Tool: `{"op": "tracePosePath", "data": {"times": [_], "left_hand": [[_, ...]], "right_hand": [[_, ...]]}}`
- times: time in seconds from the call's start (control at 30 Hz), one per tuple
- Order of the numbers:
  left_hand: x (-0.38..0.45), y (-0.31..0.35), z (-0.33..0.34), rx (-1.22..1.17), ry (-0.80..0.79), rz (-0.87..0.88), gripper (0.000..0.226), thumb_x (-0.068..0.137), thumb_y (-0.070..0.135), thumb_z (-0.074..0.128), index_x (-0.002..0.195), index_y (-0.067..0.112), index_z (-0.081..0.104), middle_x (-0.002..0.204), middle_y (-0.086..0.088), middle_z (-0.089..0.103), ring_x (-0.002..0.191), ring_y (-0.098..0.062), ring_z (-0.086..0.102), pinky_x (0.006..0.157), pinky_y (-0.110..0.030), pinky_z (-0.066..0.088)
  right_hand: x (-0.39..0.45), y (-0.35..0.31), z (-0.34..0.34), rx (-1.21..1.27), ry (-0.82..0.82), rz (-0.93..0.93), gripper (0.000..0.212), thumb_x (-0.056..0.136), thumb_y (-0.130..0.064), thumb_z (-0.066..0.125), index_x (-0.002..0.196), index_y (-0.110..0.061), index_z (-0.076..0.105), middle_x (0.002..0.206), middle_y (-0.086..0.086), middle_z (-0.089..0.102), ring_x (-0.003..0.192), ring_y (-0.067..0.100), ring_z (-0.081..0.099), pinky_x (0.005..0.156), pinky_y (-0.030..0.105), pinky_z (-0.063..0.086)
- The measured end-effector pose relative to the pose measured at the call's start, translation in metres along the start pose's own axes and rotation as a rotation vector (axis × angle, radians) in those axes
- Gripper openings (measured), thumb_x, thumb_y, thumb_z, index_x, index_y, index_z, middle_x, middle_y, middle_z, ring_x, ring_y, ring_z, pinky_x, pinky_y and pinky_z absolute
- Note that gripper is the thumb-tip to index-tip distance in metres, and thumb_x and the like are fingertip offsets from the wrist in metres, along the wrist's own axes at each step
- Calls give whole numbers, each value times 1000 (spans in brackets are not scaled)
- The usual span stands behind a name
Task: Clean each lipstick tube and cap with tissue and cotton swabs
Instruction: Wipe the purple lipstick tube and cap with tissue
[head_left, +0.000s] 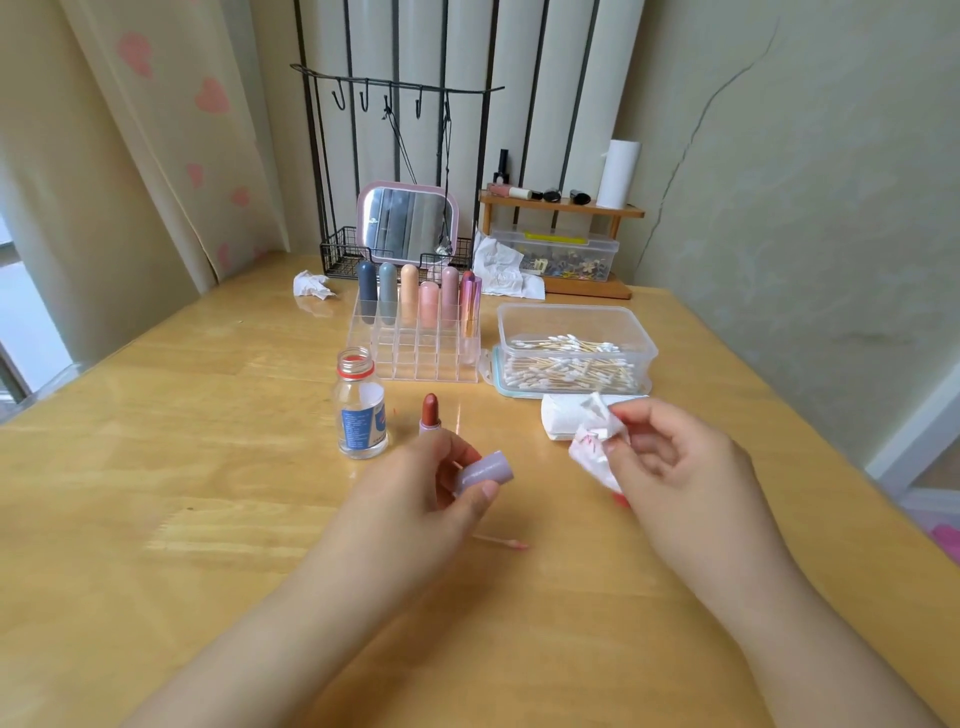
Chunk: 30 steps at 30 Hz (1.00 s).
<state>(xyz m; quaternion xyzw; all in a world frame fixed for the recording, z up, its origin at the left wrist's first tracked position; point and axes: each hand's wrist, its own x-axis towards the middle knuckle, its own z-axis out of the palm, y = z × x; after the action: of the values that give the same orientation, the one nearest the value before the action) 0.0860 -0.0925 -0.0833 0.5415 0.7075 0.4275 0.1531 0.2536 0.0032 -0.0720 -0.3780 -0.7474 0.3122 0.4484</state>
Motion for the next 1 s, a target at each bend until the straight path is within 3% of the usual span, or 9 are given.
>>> {"op": "tracePosePath", "data": {"times": [0.13, 0.23, 0.37, 0.47, 0.6, 0.73, 0.87, 1.0], "left_hand": [[-2, 1, -4, 182, 20, -27, 5, 88, 36, 57, 88, 32, 53, 79, 17, 57, 73, 4, 53, 62, -11, 39], [-1, -2, -8, 298, 8, -49, 6, 88, 35, 59, 88, 32, 54, 76, 24, 52, 67, 6, 50, 52, -10, 34], [3, -10, -13, 416, -78, -115, 8, 88, 28, 61, 95, 31, 57, 70, 26, 48, 65, 7, 46, 50, -9, 31], [6, -12, -17, 496, -150, -155, 14, 88, 39, 60, 98, 29, 59, 87, 13, 60, 80, -9, 57, 65, -20, 43], [8, -17, -26, 592, -144, -209, 20, 88, 45, 56, 95, 27, 60, 96, 3, 62, 83, -19, 59, 69, -27, 49], [11, -23, -32, 636, -112, -245, 23, 89, 45, 55, 95, 23, 59, 93, 2, 63, 79, -21, 60, 64, -27, 47], [16, -27, -31, 627, -102, -271, 20, 88, 39, 58, 97, 21, 58, 95, 0, 63, 83, -21, 61, 64, -26, 45], [18, -32, -28, 592, -103, -296, 22, 87, 37, 60, 100, 20, 56, 101, 0, 60, 89, -21, 59, 67, -26, 43]], "right_hand": [[3, 18, 14, -295, 49, -309, 19, 79, -4, 63, 83, -20, 71, 82, -28, 57, 84, 3, 55, 69, 5, 39], [9, 30, 25, -436, 39, -401, 15, 70, -6, 63, 77, -18, 68, 76, -25, 57, 78, 6, 48, 68, 10, 34], [9, 43, 36, -501, -164, -341, 22, 72, 4, 64, 78, -16, 68, 80, -6, 64, 75, 13, 53, 69, 19, 39], [6, 48, 37, -535, -297, -237, 25, 80, 2, 63, 90, -17, 74, 92, -3, 68, 89, 20, 59, 79, 32, 47], [3, 46, 36, -557, -240, -282, 27, 81, -3, 59, 99, -15, 74, 95, -2, 71, 90, 24, 60, 79, 28, 43], [-4, 31, 37, -419, -258, -316, 25, 81, -28, 54, 92, -18, 73, 88, -7, 66, 88, 7, 52, 81, 13, 38], [-14, 17, 45, -460, -440, -344, 23, 78, -35, 58, 90, -23, 74, 88, -13, 60, 88, 7, 49, 80, 17, 39], [-18, 18, 55, -557, -473, -343, 18, 79, -30, 59, 84, -20, 74, 85, -9, 59, 90, 16, 52, 78, 23, 35]]}}
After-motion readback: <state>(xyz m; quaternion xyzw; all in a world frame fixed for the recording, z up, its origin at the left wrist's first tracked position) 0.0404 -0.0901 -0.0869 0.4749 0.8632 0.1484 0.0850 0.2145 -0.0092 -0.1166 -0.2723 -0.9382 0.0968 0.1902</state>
